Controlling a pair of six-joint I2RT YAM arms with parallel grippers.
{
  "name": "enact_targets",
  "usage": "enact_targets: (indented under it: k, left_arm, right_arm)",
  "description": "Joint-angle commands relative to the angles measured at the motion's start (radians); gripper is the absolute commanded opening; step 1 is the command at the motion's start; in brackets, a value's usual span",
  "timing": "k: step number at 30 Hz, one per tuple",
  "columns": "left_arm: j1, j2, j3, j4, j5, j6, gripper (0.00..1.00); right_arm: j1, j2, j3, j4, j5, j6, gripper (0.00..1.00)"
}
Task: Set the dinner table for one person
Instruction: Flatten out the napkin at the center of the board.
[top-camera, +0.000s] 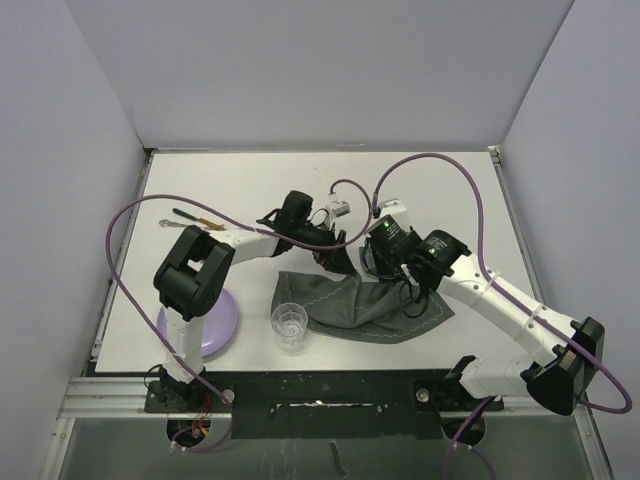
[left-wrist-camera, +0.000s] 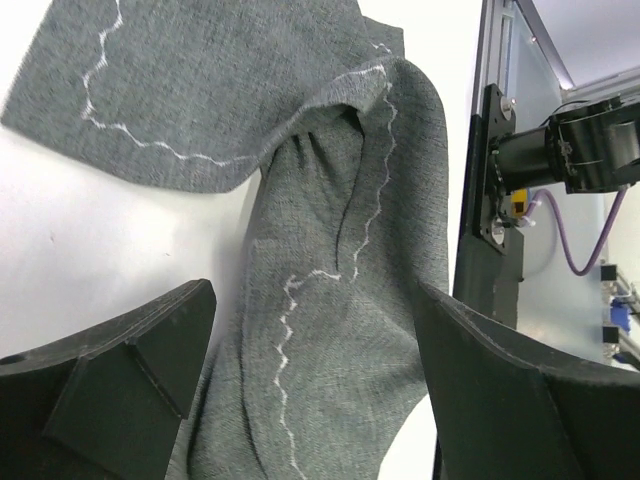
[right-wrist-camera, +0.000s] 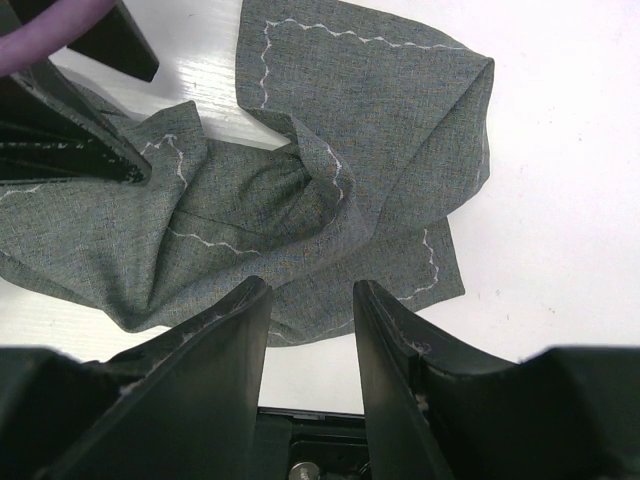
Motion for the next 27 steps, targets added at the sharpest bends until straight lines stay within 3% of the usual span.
enact_targets:
  k: [1, 9, 27]
  left_arm:
    - [0.009, 0.063, 0.092, 0.021, 0.061, 0.08, 0.79]
    - [0.009, 0.141, 0.152, 0.066, 0.117, 0.052, 0.79]
    - [0.009, 0.178, 0.087, 0.279, 0.227, -0.083, 0.79]
  right_arm:
    - [-0.005, -0.031, 0.007, 0.007, 0.01, -0.004, 0.4]
    - [-0.008, -0.047, 0.015, -0.018, 0.025, -0.004, 0.4]
    - [-0.013, -0.06, -0.011, -0.012, 0.022, 0.001, 0.4]
